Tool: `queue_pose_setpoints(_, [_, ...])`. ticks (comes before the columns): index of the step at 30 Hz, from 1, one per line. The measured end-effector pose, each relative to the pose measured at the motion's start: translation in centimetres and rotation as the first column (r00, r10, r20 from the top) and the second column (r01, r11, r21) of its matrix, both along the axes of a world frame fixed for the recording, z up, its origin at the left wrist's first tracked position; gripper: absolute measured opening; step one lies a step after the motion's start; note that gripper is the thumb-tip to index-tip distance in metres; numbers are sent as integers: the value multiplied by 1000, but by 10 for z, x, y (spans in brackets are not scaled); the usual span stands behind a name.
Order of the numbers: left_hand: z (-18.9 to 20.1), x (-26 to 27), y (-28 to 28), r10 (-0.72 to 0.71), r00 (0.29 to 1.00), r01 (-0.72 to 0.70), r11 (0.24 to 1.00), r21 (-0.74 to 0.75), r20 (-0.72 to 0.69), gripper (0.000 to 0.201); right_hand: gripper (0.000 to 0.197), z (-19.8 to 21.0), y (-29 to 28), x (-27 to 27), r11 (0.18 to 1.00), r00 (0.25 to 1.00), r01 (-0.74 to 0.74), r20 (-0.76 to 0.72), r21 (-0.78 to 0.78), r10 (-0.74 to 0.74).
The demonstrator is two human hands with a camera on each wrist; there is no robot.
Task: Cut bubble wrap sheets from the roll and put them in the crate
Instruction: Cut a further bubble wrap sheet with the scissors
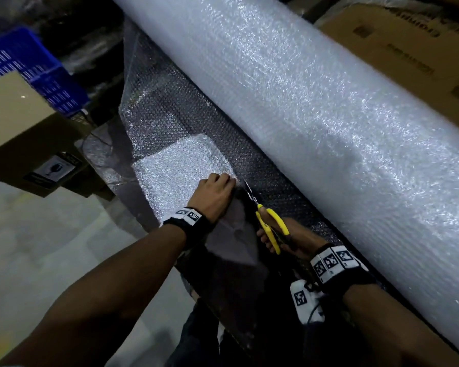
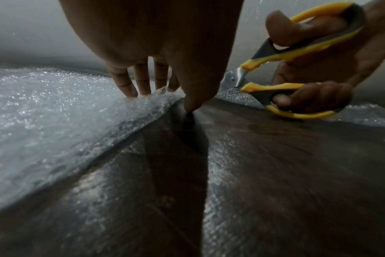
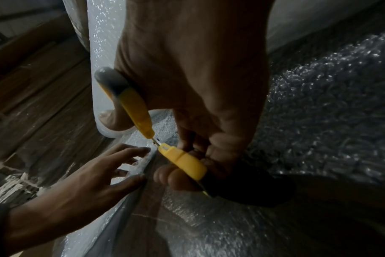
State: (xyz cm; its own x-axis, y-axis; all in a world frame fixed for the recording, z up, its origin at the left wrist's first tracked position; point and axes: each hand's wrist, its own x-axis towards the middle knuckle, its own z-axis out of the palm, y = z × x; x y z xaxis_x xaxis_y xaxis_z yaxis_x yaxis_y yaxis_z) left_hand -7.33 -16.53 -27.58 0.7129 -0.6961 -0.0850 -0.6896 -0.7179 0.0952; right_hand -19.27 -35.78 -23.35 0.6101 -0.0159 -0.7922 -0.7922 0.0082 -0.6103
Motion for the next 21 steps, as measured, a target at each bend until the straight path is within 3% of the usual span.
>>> queue_pose_setpoints(4, [0, -8, 1, 7, 1000, -7, 998, 61, -11, 52, 71, -9, -5, 6, 999, 999, -33, -20, -18, 33])
queue_pose_setpoints(11, [-1, -14, -4, 47, 999, -46, 995, 89, -9, 50, 50, -21, -3, 9, 997, 999, -50, -19, -65, 49])
queue_pose_setpoints(21, [0, -18, -6, 83, 995, -79, 994, 80, -49, 58, 64, -19, -1, 25, 997, 995, -61, -83, -38, 58])
